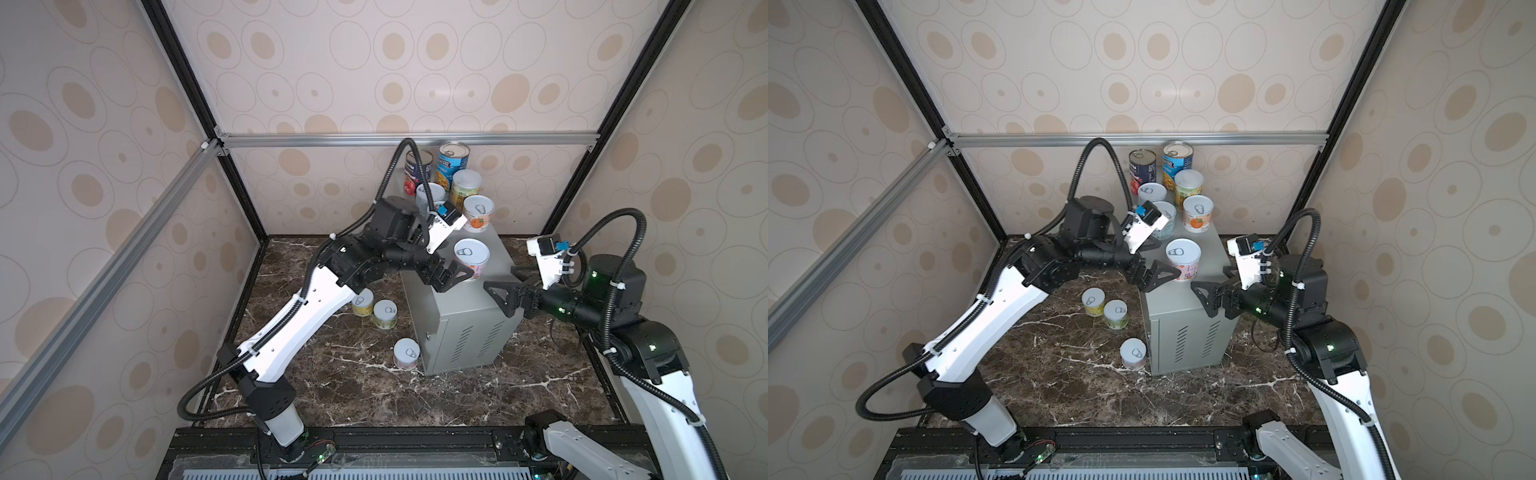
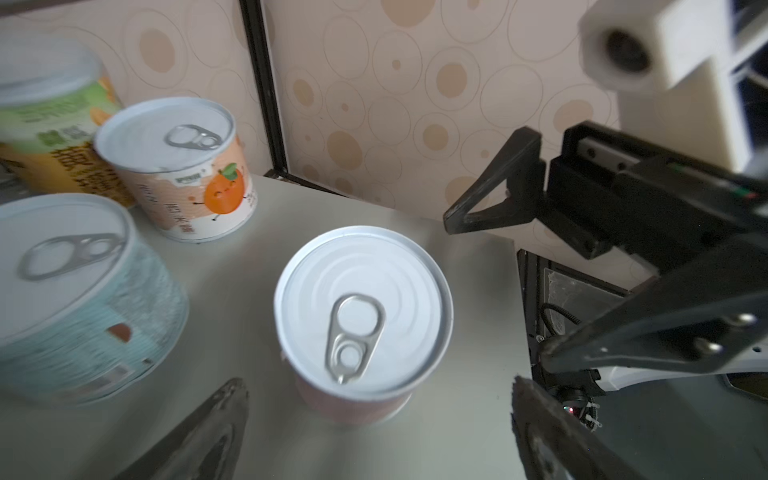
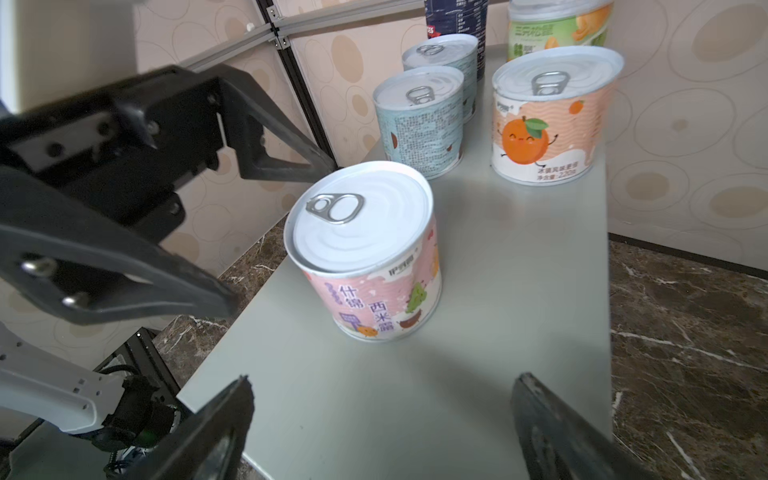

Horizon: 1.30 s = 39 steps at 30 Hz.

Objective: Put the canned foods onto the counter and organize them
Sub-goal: 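Open the left gripper and draw it back while the right gripper reaches the pink can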

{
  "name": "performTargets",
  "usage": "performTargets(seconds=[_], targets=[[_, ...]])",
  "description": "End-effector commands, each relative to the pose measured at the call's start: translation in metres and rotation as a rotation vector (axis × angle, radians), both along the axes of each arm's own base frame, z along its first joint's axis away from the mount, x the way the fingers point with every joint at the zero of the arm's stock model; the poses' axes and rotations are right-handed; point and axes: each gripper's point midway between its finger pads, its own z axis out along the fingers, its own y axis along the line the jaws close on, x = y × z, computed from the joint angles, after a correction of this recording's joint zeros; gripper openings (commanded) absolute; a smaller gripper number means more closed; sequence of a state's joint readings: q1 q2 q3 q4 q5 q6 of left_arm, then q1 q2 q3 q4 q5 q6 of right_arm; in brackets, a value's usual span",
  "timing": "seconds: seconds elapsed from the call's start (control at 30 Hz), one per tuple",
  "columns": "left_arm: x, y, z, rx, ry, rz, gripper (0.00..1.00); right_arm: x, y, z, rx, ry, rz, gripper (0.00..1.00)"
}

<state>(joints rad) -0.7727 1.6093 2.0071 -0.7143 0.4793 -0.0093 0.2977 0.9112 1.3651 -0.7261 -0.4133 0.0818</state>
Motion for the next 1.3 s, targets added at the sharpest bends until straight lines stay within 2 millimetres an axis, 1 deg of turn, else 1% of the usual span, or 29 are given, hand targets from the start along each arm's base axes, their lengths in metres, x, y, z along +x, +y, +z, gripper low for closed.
performTargets(seconds=[0.0, 0.17, 0.23, 0.27, 0.37, 0.43, 0.6, 0.7, 0.77, 0.83, 1.0, 1.1, 1.27], targets=[[0.003, 0.04, 0.034, -0.083, -0.081, 0.076, 0.98, 0.005, 0.006, 0.014, -0.034, -0.069, -0.008, 1.0], [0.024, 0.108, 0.029, -0.122, -0.06, 0.26, 0.98, 0.02, 0.009, 0.015, -0.047, -0.081, -0.07, 1.0], [0.028, 0.131, 0.028, -0.148, -0.062, 0.324, 0.98, 0.025, 0.012, 0.015, -0.049, -0.083, -0.081, 1.0], [0.028, 0.14, 0.029, -0.162, -0.063, 0.343, 0.98, 0.028, 0.015, 0.015, -0.051, -0.083, -0.083, 1.0], [0.029, 0.158, 0.023, -0.175, -0.054, 0.382, 0.98, 0.035, 0.023, 0.017, -0.061, -0.094, -0.095, 1.0], [0.03, 0.166, 0.02, -0.179, -0.052, 0.397, 0.98, 0.039, 0.027, 0.019, -0.069, -0.108, -0.11, 1.0], [0.028, 0.176, 0.013, -0.178, -0.051, 0.414, 0.98, 0.049, 0.034, 0.023, -0.074, -0.134, -0.143, 1.0], [0.028, 0.181, 0.011, -0.175, -0.055, 0.426, 0.98, 0.054, 0.035, 0.024, -0.073, -0.133, -0.159, 0.94], [0.027, 0.183, 0.011, -0.175, -0.058, 0.427, 0.98, 0.057, 0.034, 0.024, -0.067, -0.136, -0.179, 0.86], [0.027, 0.185, 0.009, -0.174, -0.057, 0.433, 0.98, 0.059, 0.031, 0.025, -0.068, -0.14, -0.199, 0.81], [0.025, 0.187, 0.006, -0.175, -0.057, 0.435, 0.98, 0.065, 0.022, 0.026, -0.098, -0.146, -0.255, 0.72], [0.025, 0.187, 0.003, -0.178, -0.055, 0.431, 0.98, 0.071, 0.013, 0.024, -0.131, -0.15, -0.297, 0.72], [0.024, 0.187, -0.005, -0.17, -0.045, 0.425, 0.98, 0.085, -0.006, 0.021, -0.128, -0.132, -0.336, 0.72]])
